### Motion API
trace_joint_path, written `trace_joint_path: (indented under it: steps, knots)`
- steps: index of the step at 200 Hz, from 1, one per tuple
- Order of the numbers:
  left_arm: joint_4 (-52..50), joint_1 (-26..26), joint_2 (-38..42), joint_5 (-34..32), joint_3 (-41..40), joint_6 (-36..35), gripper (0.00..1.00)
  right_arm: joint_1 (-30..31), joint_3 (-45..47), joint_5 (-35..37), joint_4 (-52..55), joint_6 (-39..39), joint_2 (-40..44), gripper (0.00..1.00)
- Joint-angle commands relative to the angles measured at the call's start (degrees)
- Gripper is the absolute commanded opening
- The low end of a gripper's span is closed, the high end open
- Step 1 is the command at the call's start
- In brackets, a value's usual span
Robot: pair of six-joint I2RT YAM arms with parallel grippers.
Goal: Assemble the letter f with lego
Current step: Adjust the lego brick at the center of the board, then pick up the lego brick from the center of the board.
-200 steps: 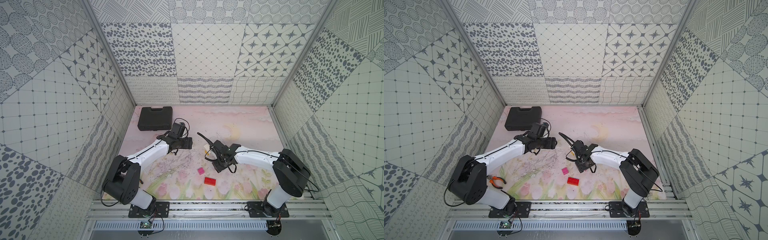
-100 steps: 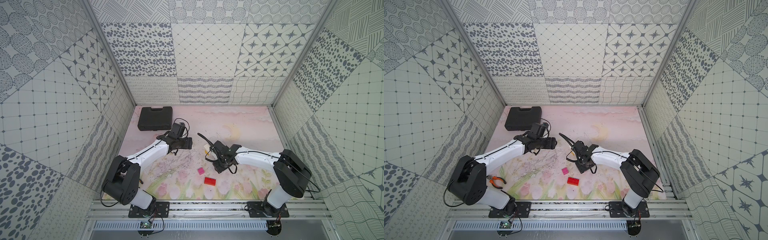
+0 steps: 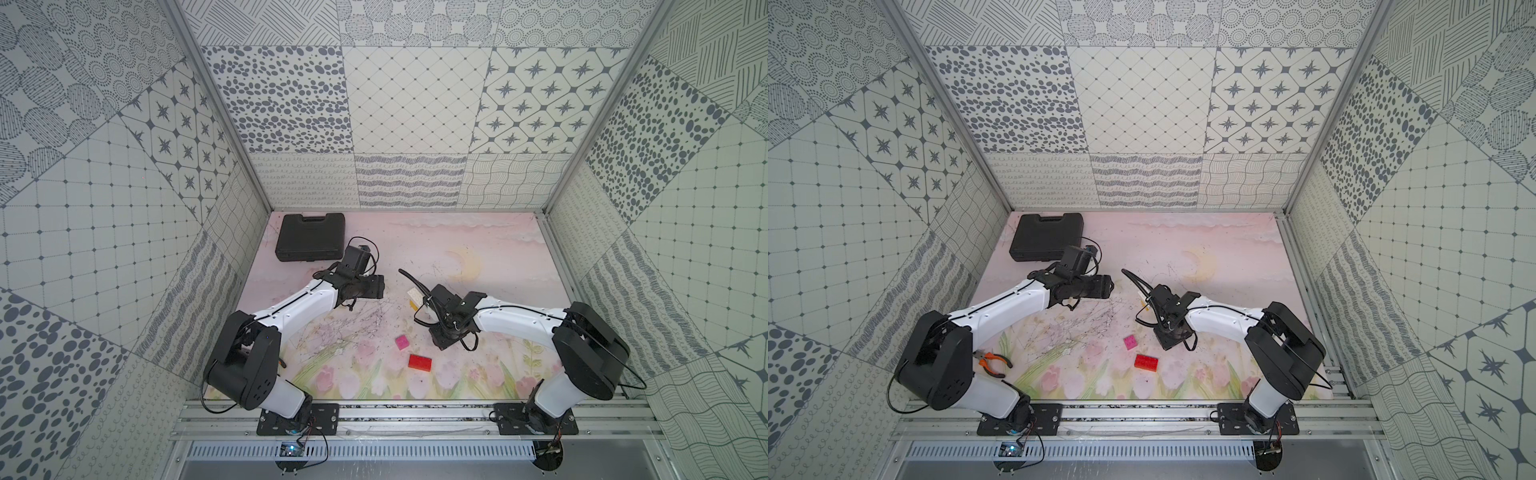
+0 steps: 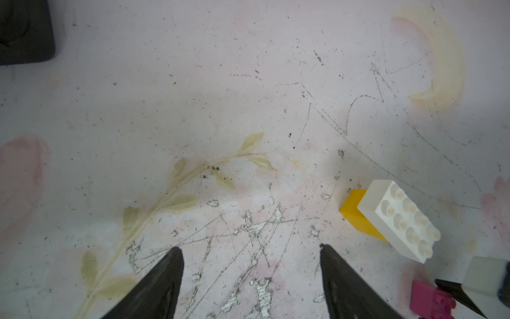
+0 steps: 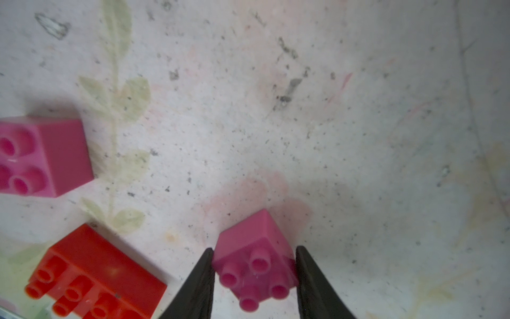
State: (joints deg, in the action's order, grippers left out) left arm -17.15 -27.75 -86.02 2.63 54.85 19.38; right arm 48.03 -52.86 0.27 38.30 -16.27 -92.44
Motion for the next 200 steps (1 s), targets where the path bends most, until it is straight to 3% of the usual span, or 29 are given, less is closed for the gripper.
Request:
trace_joint_path:
  steps: [1, 69, 104, 152, 200]
  knots:
    - [-0.96, -0.11, 0.23, 0.38, 0.4, -0.7, 0.78, 0.31, -2.05, 0.72, -0.6, -1.99, -1.33, 0.42]
    - [-1.05, -0.11, 0.09, 0.68, 0.63, -1.03, 0.78, -0.46, -6.52, 5.51, -0.27, -8.55, -4.31, 0.39]
    - [-0.87, -0.09, 0.61, 0.42, 0.11, -1.01, 0.78, -0.47, -6.1, 5.84, -2.5, -9.05, -5.29, 0.5]
    - [-0.87, -0.11, 0.42, 0.49, 0.02, -1.0, 0.78, -0.55, -5.85, 4.78, -4.08, -4.17, -3.89, 0.61]
    - [-0.65, -0.2, 0.77, 0.24, -0.52, -0.83, 0.78, -1.58, -5.46, 0.77, -4.6, 3.51, -3.45, 0.61]
